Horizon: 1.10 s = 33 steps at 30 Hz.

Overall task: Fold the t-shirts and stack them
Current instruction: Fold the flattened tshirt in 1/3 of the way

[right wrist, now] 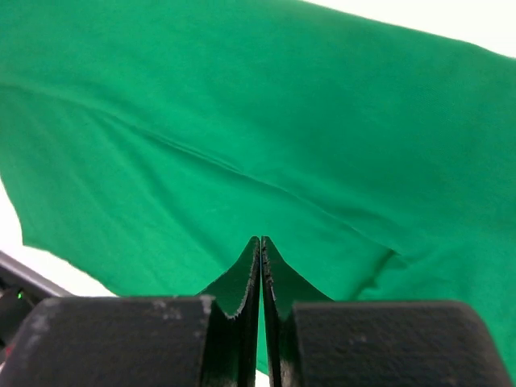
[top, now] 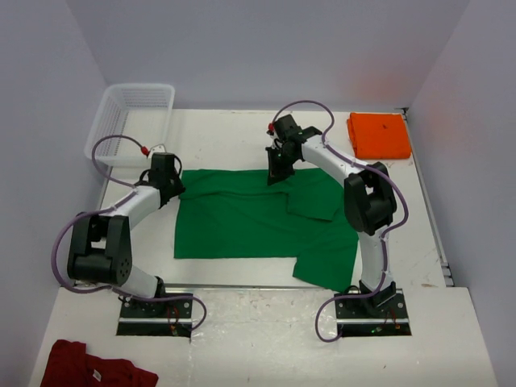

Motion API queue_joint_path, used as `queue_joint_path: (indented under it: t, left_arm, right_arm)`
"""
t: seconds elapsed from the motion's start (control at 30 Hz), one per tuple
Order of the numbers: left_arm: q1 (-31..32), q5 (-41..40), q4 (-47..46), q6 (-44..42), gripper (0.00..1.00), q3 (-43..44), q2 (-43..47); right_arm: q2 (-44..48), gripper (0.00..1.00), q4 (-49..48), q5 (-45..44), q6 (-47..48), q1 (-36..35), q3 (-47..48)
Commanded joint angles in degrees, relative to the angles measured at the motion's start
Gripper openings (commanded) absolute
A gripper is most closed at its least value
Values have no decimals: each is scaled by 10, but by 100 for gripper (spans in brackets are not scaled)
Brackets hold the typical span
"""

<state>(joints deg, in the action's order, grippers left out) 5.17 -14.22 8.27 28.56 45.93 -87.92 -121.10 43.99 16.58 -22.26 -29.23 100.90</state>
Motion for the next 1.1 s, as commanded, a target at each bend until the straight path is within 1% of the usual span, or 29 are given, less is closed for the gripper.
queue_joint_path:
  t: [0.0, 0.07, 0.13, 0.17, 0.2, 0.33, 0.4, 0.43, 0.53, 0.67, 0.77, 0.93, 1.07]
  left_arm:
    - [25, -22, -25, 12, 36, -2, 52]
    - [32, -14, -33, 5, 35, 7, 61]
    - [32, 14, -38, -3, 16, 26, 40]
    - [32, 21, -26, -10, 7, 55, 27]
    - [32, 27, -21, -10, 0, 69, 14]
    - [31, 38, -12, -17, 0, 129, -77]
    - [31, 42, -29, -22, 0, 159, -109]
    - [31, 42, -29, -22, 0, 159, -119]
    - [27, 55, -28, -22, 0, 197, -157]
    - [26, 59, -26, -27, 0, 222, -205]
    - [21, 58, -22, -31, 0, 236, -226]
    - [12, 62, -15, -31, 0, 251, -263]
    - [4, 53, -12, -32, 0, 253, -273]
  right_arm:
    - [31, 2, 23, -70, -24, 1, 0]
    - [34, 2, 36, -101, -32, 5, 5]
    - [40, 0, 41, -109, -40, 19, 3]
    - [44, 0, 41, -109, -44, 26, 3]
    - [48, 0, 41, -102, -45, 43, 3]
    - [38, 0, 59, -66, -32, 93, 31]
    - [25, 0, 79, -64, -12, 123, 55]
    - [21, 0, 80, -68, -12, 124, 62]
    - [-4, 0, 117, -95, 8, 141, 99]
    - [-10, 0, 128, -104, 20, 156, 98]
    - [-12, 0, 136, -103, 27, 159, 98]
    - [-34, 0, 157, -142, 30, 174, 105]
    - [-52, 0, 167, -129, 30, 198, 99]
